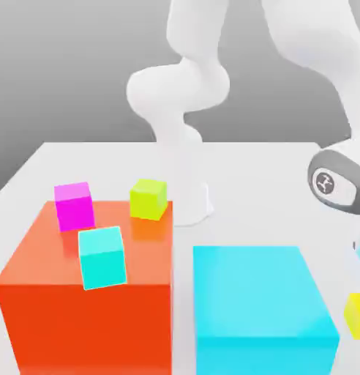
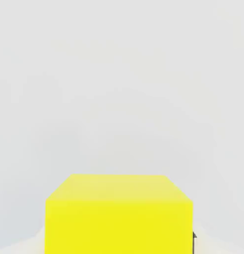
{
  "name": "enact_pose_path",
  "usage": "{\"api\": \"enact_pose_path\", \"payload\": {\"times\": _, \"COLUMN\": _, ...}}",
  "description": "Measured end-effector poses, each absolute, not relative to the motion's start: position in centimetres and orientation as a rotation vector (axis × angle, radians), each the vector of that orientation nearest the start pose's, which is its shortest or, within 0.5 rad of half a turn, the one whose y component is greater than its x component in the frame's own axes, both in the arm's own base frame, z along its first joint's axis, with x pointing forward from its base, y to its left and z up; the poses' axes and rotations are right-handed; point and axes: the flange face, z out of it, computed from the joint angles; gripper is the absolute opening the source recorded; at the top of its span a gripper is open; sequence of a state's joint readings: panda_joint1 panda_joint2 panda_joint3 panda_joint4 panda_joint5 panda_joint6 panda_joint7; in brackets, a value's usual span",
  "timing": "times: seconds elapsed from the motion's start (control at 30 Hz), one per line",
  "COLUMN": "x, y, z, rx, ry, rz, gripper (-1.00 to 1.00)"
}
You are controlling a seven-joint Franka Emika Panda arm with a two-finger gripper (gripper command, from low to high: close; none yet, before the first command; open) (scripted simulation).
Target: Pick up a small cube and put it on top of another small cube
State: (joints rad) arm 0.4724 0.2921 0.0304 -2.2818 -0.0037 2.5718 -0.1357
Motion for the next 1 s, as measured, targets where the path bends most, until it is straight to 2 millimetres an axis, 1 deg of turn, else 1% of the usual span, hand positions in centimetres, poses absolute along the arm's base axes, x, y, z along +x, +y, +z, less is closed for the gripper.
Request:
{"api": "enact_pose_path", "payload": {"times": 0.07, "x": 48.0, "y": 22.0, "z": 25.2, "rx": -3.020, "ry": -0.826, "rz": 0.006, "gripper": -1.00}}
{"api": "enact_pose_path", "payload": {"times": 0.13, "x": 48.9, "y": 18.0, "z": 27.7, "rx": -3.056, "ry": -0.659, "rz": 0.007, "gripper": -1.00}}
{"api": "enact_pose_path", "payload": {"times": 0.17, "x": 49.2, "y": 15.8, "z": 28.9, "rx": -3.073, "ry": -0.567, "rz": 0.007, "gripper": -1.00}}
{"api": "enact_pose_path", "payload": {"times": 0.2, "x": 49.6, "y": 12.8, "z": 30.2, "rx": -3.090, "ry": -0.455, "rz": 0.007, "gripper": -1.00}}
{"api": "enact_pose_path", "payload": {"times": 0.3, "x": 49.4, "y": 5.5, "z": 33.6, "rx": -3.116, "ry": -0.160, "rz": 0.007, "gripper": -1.00}}
{"api": "enact_pose_path", "payload": {"times": 0.4, "x": 47.9, "y": 0.7, "z": 36.8, "rx": -3.119, "ry": 0.064, "rz": 0.007, "gripper": -1.00}}
{"api": "enact_pose_path", "payload": {"times": 0.5, "x": 45.6, "y": -4.6, "z": 39.7, "rx": -3.106, "ry": 0.311, "rz": 0.006, "gripper": -1.00}}
{"api": "enact_pose_path", "payload": {"times": 0.57, "x": 43.6, "y": -8.2, "z": 41.5, "rx": -3.086, "ry": 0.488, "rz": 0.005, "gripper": -1.00}}
{"api": "enact_pose_path", "payload": {"times": 0.67, "x": 39.9, "y": -13.2, "z": 43.9, "rx": -3.037, "ry": 0.758, "rz": 0.003, "gripper": -1.00}}
{"api": "enact_pose_path", "payload": {"times": 0.7, "x": 38.5, "y": -14.7, "z": 44.6, "rx": -3.016, "ry": 0.845, "rz": 0.002, "gripper": -1.00}}
{"api": "enact_pose_path", "payload": {"times": 0.73, "x": 37.3, "y": -15.9, "z": 44.8, "rx": -2.997, "ry": 0.916, "rz": 0.002, "gripper": -1.00}}
{"api": "enact_pose_path", "payload": {"times": 0.77, "x": 36.8, "y": -16.5, "z": 44.2, "rx": -2.987, "ry": 0.952, "rz": 0.002, "gripper": -1.00}}
{"api": "enact_pose_path", "payload": {"times": 0.8, "x": 36.6, "y": -16.7, "z": 43.1, "rx": -2.982, "ry": 0.970, "rz": 0.002, "gripper": -1.00}}
{"api": "enact_pose_path", "payload": {"times": 0.87, "x": 36.3, "y": -16.9, "z": 40.4, "rx": -2.978, "ry": 0.983, "rz": 0.002, "gripper": -1.00}}
{"api": "enact_pose_path", "payload": {"times": 0.9, "x": 36.2, "y": -17.0, "z": 39.6, "rx": -2.978, "ry": 0.985, "rz": 0.002, "gripper": 1.00}}
{"api": "enact_pose_path", "payload": {"times": 1.0, "x": 36.2, "y": -17.0, "z": 39.6, "rx": -2.978, "ry": 0.985, "rz": 0.002, "gripper": 1.00}}
